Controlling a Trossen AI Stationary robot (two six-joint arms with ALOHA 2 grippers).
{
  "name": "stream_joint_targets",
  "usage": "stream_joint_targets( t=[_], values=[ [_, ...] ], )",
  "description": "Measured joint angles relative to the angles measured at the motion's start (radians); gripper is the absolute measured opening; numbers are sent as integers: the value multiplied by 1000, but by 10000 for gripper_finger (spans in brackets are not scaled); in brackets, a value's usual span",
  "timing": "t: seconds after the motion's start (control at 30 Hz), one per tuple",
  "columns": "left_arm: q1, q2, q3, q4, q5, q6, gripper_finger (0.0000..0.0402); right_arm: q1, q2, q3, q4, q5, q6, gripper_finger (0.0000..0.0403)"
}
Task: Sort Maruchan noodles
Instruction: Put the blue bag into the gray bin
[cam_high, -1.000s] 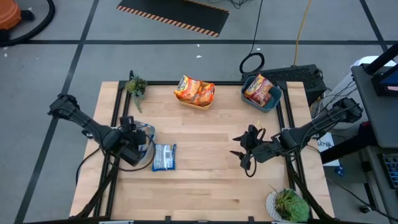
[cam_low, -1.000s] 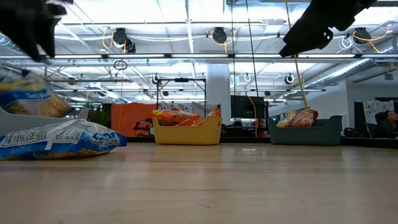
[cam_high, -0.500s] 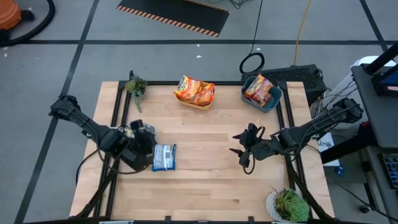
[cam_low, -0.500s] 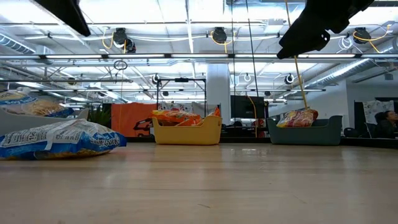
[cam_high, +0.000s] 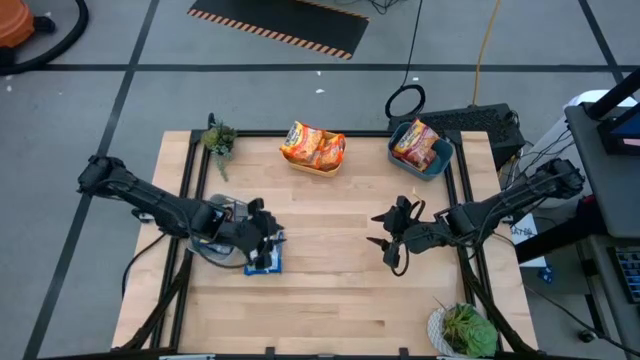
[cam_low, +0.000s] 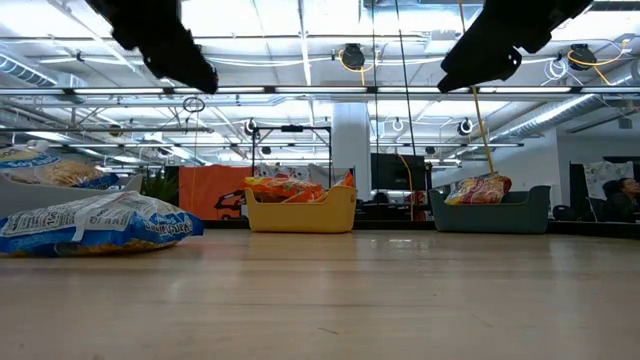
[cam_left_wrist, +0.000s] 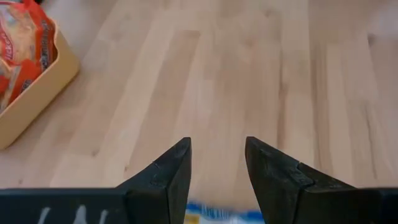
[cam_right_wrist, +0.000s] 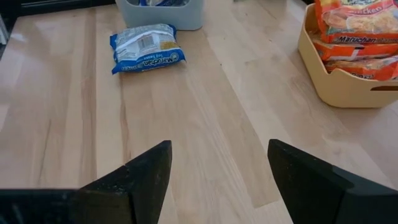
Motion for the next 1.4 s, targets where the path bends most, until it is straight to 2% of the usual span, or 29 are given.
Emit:
stream_joint_targets(
  t=[0.1,0.3,0.57,0.77,0.97,1.23,1.4],
  values=[
    [33,0,-39,48,-2,-10,157,-11,0,0,-6,-7,0,258],
    [113,1,-42,-76,46,-130,168,-18,0,0,-3,-12,-22,258],
    [146,134,-29,-12,128,-133,208,-18,0,0,49,27,-53,258],
    [175,231,-15,-58,132,-157,209,-18,0,0,50,27,-50,258],
    [181,313,-4,-22,133,-125,209,-23,0,0,45,30,-63,258],
    [204,390,-4,-65,155,-107,209,-38,0,0,48,31,-83,258],
    [219,432,-4,-64,252,-105,202,-51,0,0,49,31,-83,258]
  ],
)
